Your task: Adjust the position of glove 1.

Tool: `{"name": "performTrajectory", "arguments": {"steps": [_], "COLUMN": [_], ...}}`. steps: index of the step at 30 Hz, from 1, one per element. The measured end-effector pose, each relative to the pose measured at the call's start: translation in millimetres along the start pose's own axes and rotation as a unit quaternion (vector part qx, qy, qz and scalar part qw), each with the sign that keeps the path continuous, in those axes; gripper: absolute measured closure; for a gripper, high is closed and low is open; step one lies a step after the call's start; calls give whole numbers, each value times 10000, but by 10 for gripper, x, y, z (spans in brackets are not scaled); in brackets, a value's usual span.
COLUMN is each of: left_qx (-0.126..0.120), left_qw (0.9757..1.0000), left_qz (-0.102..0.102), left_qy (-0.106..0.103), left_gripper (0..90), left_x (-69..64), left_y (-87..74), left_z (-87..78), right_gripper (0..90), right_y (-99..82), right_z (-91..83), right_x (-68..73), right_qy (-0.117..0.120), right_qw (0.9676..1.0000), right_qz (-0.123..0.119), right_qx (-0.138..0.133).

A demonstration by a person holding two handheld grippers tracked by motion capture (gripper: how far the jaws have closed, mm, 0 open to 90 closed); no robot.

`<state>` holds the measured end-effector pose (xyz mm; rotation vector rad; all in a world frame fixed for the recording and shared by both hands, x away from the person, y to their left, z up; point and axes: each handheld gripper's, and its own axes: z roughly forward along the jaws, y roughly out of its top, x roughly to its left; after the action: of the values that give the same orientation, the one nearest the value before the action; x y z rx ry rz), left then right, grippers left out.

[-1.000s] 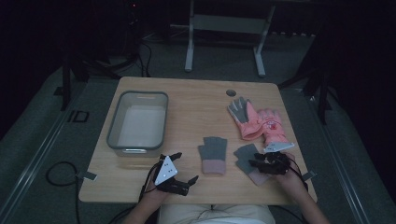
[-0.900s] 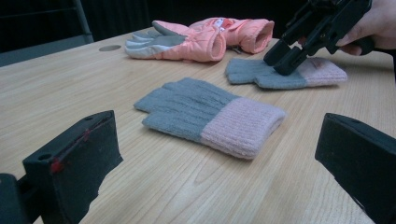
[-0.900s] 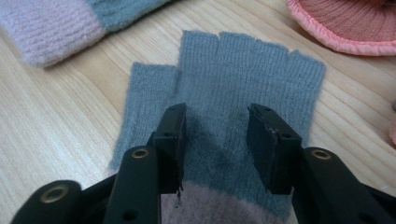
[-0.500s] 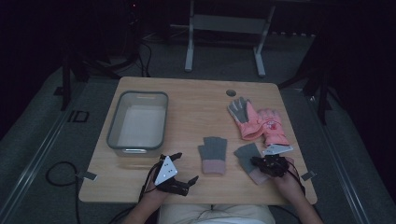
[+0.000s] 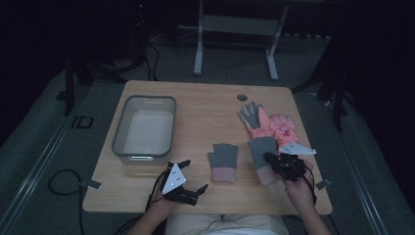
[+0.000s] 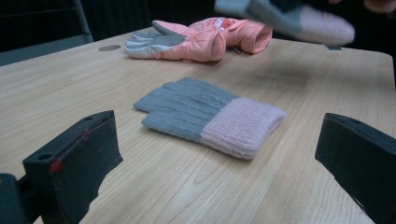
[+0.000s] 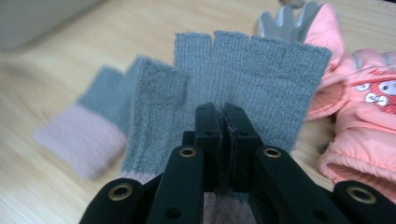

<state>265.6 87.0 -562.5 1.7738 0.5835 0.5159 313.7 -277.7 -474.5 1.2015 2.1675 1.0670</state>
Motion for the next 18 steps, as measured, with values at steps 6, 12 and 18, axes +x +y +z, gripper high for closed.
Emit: {"name": "performTrajectory", "arguments": {"steps": [6, 12, 18], "left_qx": [-20, -2, 10], "left_qw": [10000, 10000, 10000], "left_qz": [-28, 19, 36], "left_qy": [8, -11, -23], "left_gripper": [0, 0, 0], "left_x": [1, -2, -7], "left_y": [-2, 0, 1], "left_z": [-1, 0, 1], "right_gripper": [856, 857, 856], "right_y": [103, -2, -231], "right_z": [-98, -12, 253], "right_x": [93, 134, 148], "right_qy": [-405, -641, -753], "right_qw": [9961, 9923, 9901], "right_qz": [753, 1054, 1167], "right_qx": [-237, -144, 202]}}
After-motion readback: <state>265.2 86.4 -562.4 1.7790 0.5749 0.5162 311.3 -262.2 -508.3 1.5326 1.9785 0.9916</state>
